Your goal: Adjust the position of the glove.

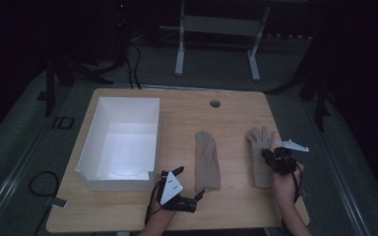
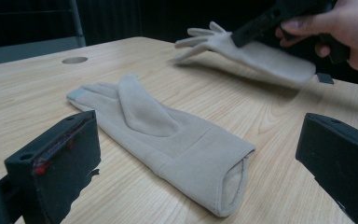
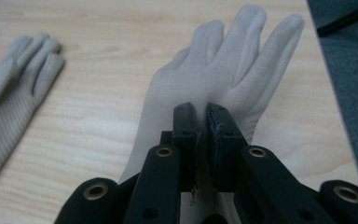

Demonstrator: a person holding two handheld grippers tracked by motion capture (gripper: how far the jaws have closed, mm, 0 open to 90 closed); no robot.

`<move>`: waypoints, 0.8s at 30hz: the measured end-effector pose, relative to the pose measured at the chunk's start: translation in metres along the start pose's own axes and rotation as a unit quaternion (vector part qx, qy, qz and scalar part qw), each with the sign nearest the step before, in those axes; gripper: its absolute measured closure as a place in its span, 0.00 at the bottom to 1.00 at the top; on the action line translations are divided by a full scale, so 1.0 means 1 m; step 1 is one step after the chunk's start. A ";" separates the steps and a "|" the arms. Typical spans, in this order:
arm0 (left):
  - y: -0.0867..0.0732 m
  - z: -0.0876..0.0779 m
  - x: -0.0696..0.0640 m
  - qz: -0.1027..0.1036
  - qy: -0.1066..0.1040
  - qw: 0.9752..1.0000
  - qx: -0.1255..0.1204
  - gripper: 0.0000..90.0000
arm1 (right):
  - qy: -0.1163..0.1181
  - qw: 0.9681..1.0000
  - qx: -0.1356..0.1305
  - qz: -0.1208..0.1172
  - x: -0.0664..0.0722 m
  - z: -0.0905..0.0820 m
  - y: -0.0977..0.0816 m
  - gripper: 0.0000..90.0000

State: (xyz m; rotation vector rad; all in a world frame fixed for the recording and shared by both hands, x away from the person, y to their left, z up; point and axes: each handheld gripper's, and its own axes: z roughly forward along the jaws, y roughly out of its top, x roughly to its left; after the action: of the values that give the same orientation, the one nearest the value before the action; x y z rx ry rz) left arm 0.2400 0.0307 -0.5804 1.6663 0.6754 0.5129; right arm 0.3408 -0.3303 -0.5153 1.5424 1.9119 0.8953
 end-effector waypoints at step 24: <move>0.000 0.000 0.000 0.003 -0.001 1.000 0.000 0.00 | 0.051 0.999 0.005 -0.014 -0.013 0.014 -0.007 0.70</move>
State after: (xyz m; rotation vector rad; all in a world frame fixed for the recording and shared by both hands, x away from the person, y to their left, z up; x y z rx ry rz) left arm 0.2397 0.0303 -0.5804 1.6692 0.6695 0.5141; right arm 0.3499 -0.3416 -0.5302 1.4990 2.0071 0.9695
